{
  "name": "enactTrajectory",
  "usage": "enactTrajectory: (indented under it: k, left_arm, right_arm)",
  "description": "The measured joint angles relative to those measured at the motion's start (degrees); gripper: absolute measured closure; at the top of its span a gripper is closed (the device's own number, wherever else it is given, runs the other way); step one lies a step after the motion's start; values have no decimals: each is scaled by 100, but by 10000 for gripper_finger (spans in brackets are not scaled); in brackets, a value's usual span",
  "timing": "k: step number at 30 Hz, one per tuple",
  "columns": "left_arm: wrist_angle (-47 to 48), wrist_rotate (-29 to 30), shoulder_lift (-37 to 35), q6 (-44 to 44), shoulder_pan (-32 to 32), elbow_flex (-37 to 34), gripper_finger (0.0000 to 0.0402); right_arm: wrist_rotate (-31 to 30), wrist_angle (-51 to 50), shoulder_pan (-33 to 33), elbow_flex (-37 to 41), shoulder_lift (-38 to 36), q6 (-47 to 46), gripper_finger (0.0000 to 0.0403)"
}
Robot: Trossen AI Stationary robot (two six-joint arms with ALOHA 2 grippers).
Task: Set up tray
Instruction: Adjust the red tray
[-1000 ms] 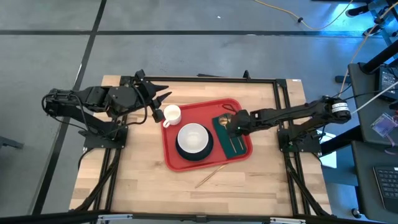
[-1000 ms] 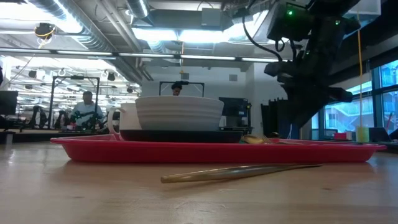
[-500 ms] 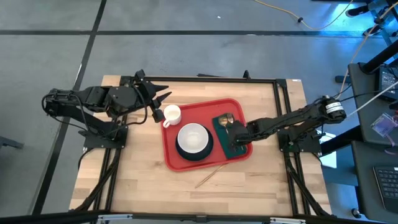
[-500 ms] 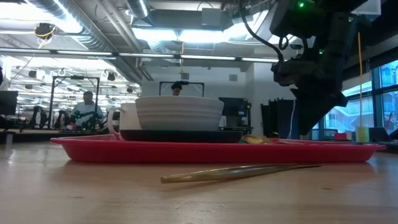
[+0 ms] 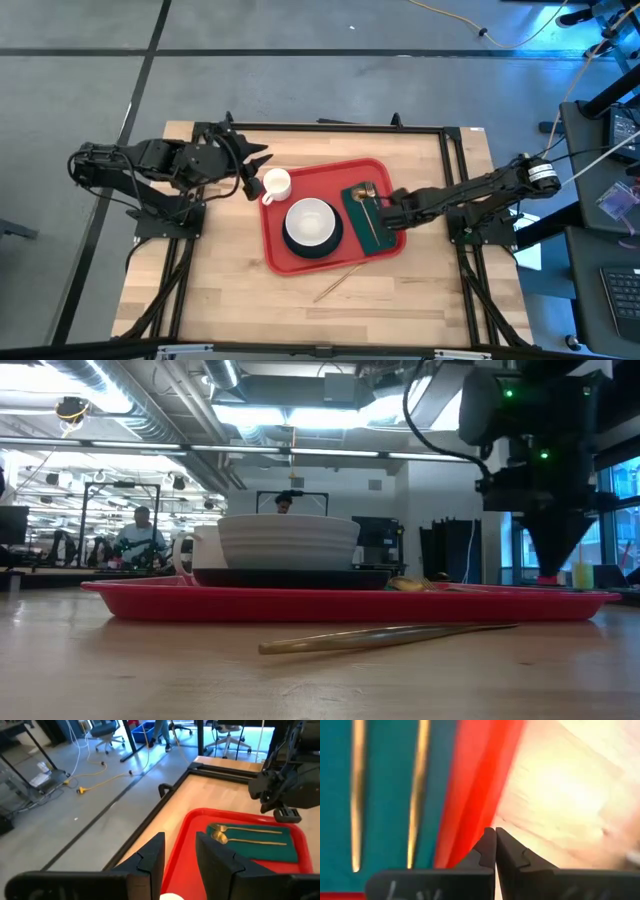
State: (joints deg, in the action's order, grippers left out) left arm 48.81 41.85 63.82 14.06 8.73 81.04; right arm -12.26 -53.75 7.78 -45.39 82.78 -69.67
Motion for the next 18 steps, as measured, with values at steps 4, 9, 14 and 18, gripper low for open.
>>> enactTrajectory:
  k: [4,9,14,18]
  left_arm:
    - [22,-1,46,172,0,2,300]
    - [19,-12,128,191,1,2,300]
    - [19,-267,193,231,0,2,300]
    - [48,-297,208,343,4,2,300]
  right_arm:
    - [12,-245,-51,35,-4,-485,399]
    - [100,200,-187,460,-7,-484,399]
    - [416,1209,-208,867,-4,-488,399]
    - [438,1490,-149,874,-7,-514,399]
